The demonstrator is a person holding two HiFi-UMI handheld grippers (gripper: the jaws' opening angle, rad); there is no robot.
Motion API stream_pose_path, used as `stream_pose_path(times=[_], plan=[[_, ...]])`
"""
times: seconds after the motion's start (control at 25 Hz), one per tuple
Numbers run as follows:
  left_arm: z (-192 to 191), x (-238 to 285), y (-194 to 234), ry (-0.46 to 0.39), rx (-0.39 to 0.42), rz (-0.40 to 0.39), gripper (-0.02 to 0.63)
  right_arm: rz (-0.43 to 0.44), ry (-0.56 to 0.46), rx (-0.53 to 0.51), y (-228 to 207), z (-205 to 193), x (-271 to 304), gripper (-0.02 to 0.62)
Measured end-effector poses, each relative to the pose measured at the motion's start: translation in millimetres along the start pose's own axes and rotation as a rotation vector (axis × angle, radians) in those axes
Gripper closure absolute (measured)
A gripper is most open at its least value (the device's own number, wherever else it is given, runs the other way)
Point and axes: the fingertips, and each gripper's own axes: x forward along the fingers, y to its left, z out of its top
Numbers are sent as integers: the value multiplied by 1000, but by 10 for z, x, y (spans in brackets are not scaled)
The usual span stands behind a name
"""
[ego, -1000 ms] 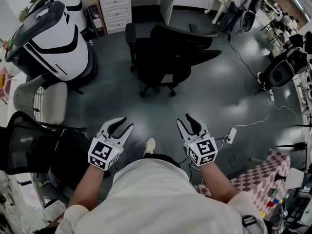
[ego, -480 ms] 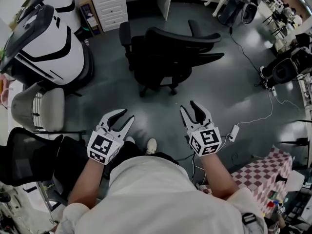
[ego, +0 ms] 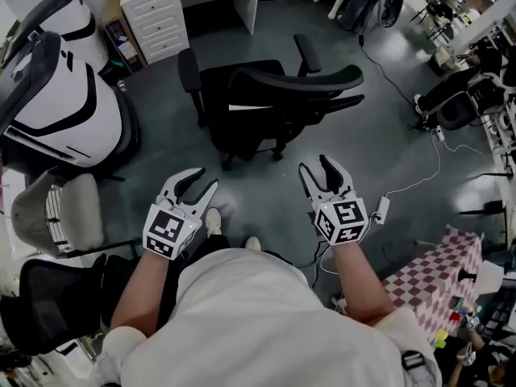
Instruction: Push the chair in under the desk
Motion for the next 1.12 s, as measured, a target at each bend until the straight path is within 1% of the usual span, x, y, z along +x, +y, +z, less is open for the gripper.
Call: stream_pose_path(times=[0.2,0.4,0.52,0.68,0.84,0.92,0.96,1.04,1.12], plan=[[120,280,454,2,67,-47,449,-65,-3,10,-181,211,396,355],[161,561,792,15,129,-98,429,-130,-9,50,-347,374,697,312],[161,759,899,24,169,-134,410,-178,-11,67,-454,406,786,292],[137,1058,991,50,239,-190,385,-248,-7,51,-502,397,787,293],[133,1263,1016,79,302,-241,374,-299,-6,91,-571,392,766,282],[114,1367,970,93,320,-274,374,-305,1,83,-640,415,798,282],[99,1419,951,100,329,-286,374,-294,4,74,-663,426,832,282],[63,1521,928,112,348,-303,390,-249,7,73,-685,430,914,282],[33,1590,897,114,363,-325,388,-220,8,80,-701,417,974,282]])
